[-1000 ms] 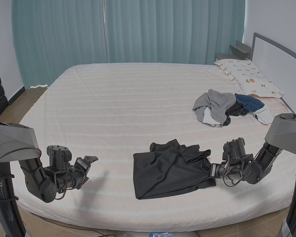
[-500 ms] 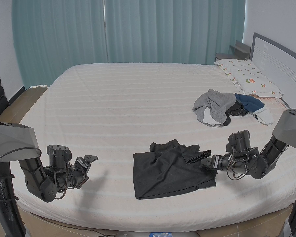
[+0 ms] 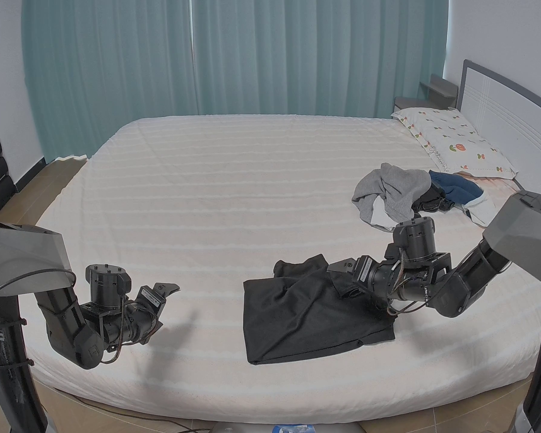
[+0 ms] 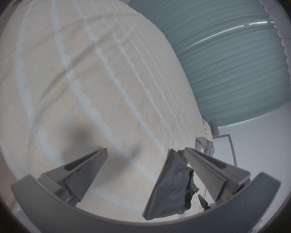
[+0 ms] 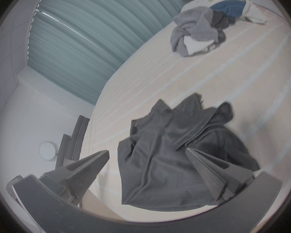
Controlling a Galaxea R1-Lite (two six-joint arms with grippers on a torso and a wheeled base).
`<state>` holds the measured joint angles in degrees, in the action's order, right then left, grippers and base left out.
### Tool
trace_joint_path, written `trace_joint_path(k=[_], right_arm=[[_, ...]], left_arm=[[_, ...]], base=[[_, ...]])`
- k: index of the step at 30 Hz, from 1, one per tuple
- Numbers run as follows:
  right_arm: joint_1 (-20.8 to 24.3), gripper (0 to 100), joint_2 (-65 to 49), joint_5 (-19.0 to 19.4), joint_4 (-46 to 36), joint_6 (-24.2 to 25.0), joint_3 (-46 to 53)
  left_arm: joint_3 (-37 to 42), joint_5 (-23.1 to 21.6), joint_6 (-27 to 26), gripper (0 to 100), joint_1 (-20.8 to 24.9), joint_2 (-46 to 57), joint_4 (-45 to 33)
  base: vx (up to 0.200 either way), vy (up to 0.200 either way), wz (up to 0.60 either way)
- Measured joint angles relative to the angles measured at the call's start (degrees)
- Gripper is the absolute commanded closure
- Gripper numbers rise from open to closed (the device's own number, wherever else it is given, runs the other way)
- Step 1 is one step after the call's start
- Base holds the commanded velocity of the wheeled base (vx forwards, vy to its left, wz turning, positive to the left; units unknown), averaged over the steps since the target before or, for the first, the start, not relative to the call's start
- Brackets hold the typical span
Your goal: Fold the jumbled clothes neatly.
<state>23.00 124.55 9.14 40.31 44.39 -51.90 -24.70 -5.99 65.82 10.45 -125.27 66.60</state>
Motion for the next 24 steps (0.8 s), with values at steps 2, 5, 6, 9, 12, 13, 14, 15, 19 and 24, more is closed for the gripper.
trace_joint_path(k=[2, 5, 6, 9, 12, 13, 14, 15, 19, 24], right_arm=[[0.89, 0, 1.66, 0.51, 0.17, 0.85, -0.78], [1.55, 0, 4.52, 0.87, 1.29, 1.65, -2.4], [1.74, 0, 5.5, 0.95, 1.69, 1.82, -3.04], [2.01, 0, 7.69, 1.06, 2.27, 1.9, -4.39], [2.27, 0, 9.13, 0.78, 2.3, 1.73, -5.16], [2.27, 0, 9.57, 0.6, 2.33, 1.68, -5.55], [2.16, 0, 10.01, 0.38, 2.33, 1.65, -6.03], [2.07, 0, 10.37, 0.13, 2.3, 1.62, -6.51], [1.24, 0, 11.72, -1.23, 2.44, 1.51, -8.83], [-0.4, 0, 13.79, -5.8, 4.55, 0.39, -13.18]], left_arm=[[0.0, 0.02, 0.0, 0, 0.0, 0.0, 0.0], [0.0, 0.02, 0.0, 0, 0.0, -0.02, 0.0], [0.0, 0.02, 0.0, 0, 0.0, -0.04, 0.0], [0.09, 0.07, 0.0, 0, 0.0, -0.04, 0.0], [0.17, 0.07, -0.05, 0, 0.0, -0.06, 0.0], [0.17, 0.07, -0.05, 0, 0.0, -0.06, 0.0], [0.17, 0.07, -0.07, 0, 0.0, -0.06, 0.0], [0.17, 0.07, -0.07, 0, 0.0, -0.06, 0.0], [0.17, 0.09, -0.1, 0, 0.0, -0.06, 0.0], [0.06, 0.11, -0.1, 0, 0.0, -0.09, 0.0]], base=[[0.0, 0.0, 0.0], [0.0, 0.0, 0.0], [0.0, 0.0, 0.0], [0.0, 0.0, 0.0], [0.0, 0.0, 0.0], [0.0, 0.0, 0.0], [0.0, 0.0, 0.0], [0.0, 0.0, 0.0], [0.0, 0.0, 0.0], [0.0, 0.0, 0.0]])
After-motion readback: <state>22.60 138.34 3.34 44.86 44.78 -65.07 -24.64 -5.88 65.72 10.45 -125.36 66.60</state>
